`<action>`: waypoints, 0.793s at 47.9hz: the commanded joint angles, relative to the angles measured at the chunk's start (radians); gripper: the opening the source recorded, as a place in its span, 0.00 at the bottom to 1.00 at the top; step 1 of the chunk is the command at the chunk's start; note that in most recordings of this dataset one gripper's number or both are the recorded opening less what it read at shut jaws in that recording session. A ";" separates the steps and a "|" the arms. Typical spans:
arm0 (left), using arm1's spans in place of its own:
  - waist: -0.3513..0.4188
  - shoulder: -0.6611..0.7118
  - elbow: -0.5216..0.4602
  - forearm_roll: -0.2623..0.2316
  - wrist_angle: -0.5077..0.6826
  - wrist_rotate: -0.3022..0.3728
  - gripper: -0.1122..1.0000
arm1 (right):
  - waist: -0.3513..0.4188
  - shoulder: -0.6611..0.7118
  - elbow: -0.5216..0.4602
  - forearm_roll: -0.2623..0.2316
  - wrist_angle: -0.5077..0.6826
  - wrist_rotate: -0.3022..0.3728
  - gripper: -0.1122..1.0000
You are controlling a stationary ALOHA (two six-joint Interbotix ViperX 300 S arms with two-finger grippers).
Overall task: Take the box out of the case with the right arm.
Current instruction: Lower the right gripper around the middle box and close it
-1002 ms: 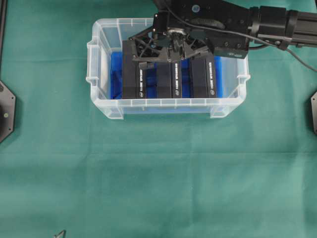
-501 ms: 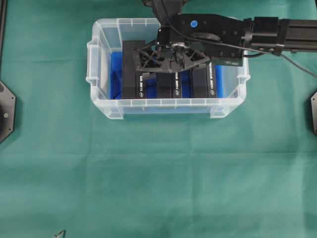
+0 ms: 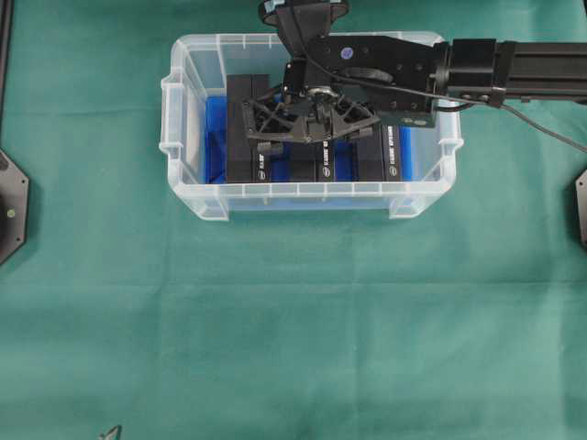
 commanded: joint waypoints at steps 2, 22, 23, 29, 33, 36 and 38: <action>0.003 0.005 -0.028 0.003 -0.005 0.000 0.10 | 0.003 -0.020 -0.011 0.003 -0.003 0.008 0.93; 0.003 0.005 -0.026 0.003 -0.005 0.002 0.10 | 0.003 -0.021 -0.011 0.011 0.008 0.015 0.90; 0.003 0.005 -0.026 0.003 -0.003 0.002 0.10 | 0.003 -0.021 -0.012 0.011 0.014 0.020 0.88; 0.003 0.005 -0.026 0.003 -0.005 0.002 0.10 | 0.003 -0.021 -0.011 0.005 0.037 0.041 0.69; 0.003 0.005 -0.026 0.003 -0.003 0.002 0.10 | 0.003 -0.021 -0.011 0.002 0.031 0.044 0.69; 0.003 0.003 -0.026 0.003 -0.005 0.002 0.10 | 0.003 -0.021 -0.012 0.000 0.017 0.044 0.69; 0.003 0.005 -0.028 0.003 -0.005 0.002 0.10 | 0.003 -0.021 -0.012 0.000 0.009 0.044 0.69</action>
